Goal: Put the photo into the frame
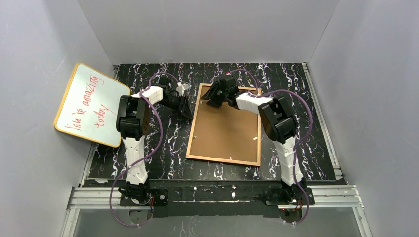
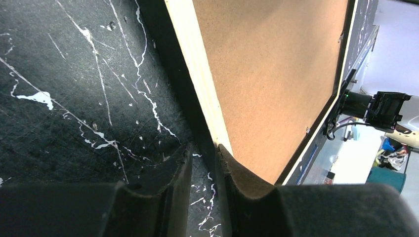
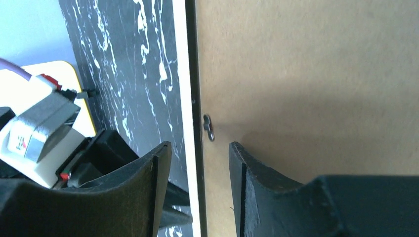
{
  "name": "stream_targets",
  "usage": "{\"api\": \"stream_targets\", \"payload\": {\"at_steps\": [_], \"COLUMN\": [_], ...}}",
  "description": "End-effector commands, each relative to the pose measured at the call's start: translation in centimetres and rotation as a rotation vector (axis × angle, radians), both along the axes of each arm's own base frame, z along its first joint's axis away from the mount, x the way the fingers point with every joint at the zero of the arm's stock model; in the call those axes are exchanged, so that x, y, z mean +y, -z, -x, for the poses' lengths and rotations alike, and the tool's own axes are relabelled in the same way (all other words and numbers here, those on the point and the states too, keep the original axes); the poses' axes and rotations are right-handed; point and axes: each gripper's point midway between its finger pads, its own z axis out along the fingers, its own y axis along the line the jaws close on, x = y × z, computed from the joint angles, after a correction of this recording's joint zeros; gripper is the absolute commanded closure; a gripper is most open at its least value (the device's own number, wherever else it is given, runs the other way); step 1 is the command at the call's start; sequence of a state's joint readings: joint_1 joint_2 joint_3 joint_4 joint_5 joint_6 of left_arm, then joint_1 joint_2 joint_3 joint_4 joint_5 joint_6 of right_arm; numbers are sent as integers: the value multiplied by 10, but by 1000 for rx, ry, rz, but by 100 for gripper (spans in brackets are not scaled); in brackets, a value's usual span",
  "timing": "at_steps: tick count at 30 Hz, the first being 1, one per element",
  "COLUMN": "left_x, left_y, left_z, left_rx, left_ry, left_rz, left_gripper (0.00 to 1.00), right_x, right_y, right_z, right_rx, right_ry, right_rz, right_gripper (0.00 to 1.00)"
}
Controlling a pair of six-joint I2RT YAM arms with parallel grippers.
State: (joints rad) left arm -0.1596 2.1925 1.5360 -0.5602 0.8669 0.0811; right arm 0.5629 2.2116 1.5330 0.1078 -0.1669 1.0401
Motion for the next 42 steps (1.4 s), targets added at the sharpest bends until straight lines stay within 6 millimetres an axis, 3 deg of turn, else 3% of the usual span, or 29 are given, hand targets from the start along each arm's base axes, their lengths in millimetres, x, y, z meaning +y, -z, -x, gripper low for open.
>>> {"api": "stream_targets", "payload": {"at_steps": [1,7,18,42], "left_x": [0,1,2,2], "left_y": [11,12,15,17], "left_z": [8,10,11,15], "left_rx": [24,22,18,14], "left_ry": [17,19,18,30], "left_rz": [-10,-17,-24,-29], "left_gripper": [79,80,82,82], "right_x": [-4,3,22,40], "right_y": [-2,12,23,28], "right_z": [-25,-26,-3,-6], "right_rx": [-41,-5,32,96], "right_ry": [3,-29,-101,-58], "right_rz": [18,11,2,-90], "right_gripper": [46,47,48,52]}}
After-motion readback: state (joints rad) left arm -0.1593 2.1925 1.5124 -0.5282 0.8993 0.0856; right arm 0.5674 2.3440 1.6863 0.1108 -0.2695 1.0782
